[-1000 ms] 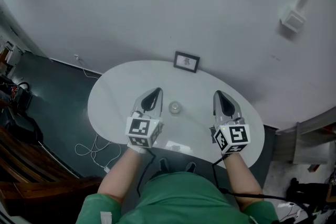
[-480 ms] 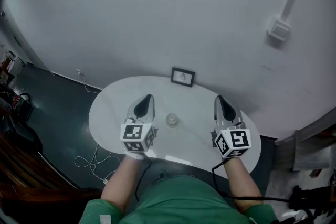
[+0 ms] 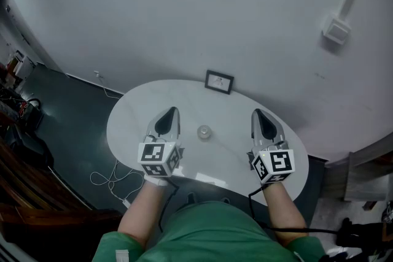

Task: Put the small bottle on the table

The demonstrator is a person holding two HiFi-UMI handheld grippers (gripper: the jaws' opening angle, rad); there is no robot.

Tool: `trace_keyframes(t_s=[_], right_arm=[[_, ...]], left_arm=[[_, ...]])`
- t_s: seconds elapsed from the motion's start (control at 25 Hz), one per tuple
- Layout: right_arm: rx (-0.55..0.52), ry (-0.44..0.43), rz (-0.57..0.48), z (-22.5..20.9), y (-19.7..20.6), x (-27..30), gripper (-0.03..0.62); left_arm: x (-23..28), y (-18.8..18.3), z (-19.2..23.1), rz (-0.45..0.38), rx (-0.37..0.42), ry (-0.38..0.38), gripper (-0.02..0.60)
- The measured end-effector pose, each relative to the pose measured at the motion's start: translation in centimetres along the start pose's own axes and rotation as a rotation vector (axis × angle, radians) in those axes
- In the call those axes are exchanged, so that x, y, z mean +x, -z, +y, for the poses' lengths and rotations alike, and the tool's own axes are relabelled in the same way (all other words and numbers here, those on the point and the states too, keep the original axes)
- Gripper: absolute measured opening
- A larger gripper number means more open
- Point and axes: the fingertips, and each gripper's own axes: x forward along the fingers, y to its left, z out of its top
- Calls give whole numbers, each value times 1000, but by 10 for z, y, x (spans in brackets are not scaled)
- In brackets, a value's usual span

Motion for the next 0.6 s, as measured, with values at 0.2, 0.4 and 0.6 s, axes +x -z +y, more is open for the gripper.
trace_keyframes(t_s=[0.2, 0.4, 0.6], right_arm=[[1, -21, 10, 2, 5, 4, 2], [-11, -32, 18, 3, 6, 5, 2], [-13, -26, 4, -1, 3, 4, 2]], left_arm=[[-1, 4, -1, 8, 9, -7, 12], [2, 7, -1, 12, -5, -10, 12], [4, 9, -3, 16, -8, -7, 13]])
